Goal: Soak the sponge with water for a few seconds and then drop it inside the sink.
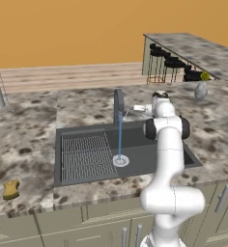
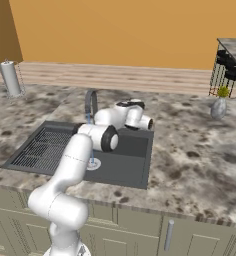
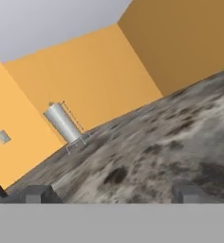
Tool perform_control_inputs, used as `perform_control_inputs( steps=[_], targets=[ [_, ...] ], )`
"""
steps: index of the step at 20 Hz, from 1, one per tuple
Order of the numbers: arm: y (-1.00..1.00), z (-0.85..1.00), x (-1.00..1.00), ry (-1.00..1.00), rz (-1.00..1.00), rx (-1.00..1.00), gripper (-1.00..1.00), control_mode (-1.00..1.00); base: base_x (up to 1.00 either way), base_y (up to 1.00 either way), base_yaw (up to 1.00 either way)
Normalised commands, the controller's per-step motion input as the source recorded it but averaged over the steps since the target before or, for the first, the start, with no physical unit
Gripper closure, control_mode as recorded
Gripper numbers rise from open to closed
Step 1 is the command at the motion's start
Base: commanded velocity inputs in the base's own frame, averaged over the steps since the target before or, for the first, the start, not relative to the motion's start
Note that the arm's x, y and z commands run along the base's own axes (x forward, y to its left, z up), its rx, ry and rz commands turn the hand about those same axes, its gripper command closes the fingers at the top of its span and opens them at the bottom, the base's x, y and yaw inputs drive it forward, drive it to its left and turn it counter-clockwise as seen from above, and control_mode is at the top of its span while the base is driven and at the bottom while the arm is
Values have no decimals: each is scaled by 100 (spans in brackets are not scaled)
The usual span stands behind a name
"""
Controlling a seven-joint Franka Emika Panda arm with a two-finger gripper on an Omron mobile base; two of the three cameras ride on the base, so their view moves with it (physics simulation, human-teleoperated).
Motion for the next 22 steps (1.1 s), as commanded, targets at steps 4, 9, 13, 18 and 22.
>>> perform_control_inputs(
  steps=[4, 9, 13, 18, 22],
  targets=[
    [-14, 39, 6, 36, -7, -15, -100, -100, 0, 0, 0],
    [-26, 23, 0, 32, -9, -11, -100, -100, 0, 0, 0],
    [-32, 2, -13, 25, -11, -9, -100, -100, 0, 0, 0],
    [-38, 0, -26, 17, -10, -8, -100, -100, 0, 0, 0],
    [-27, 4, -41, 8, -8, -4, -100, -100, 0, 0, 0]
  ],
)
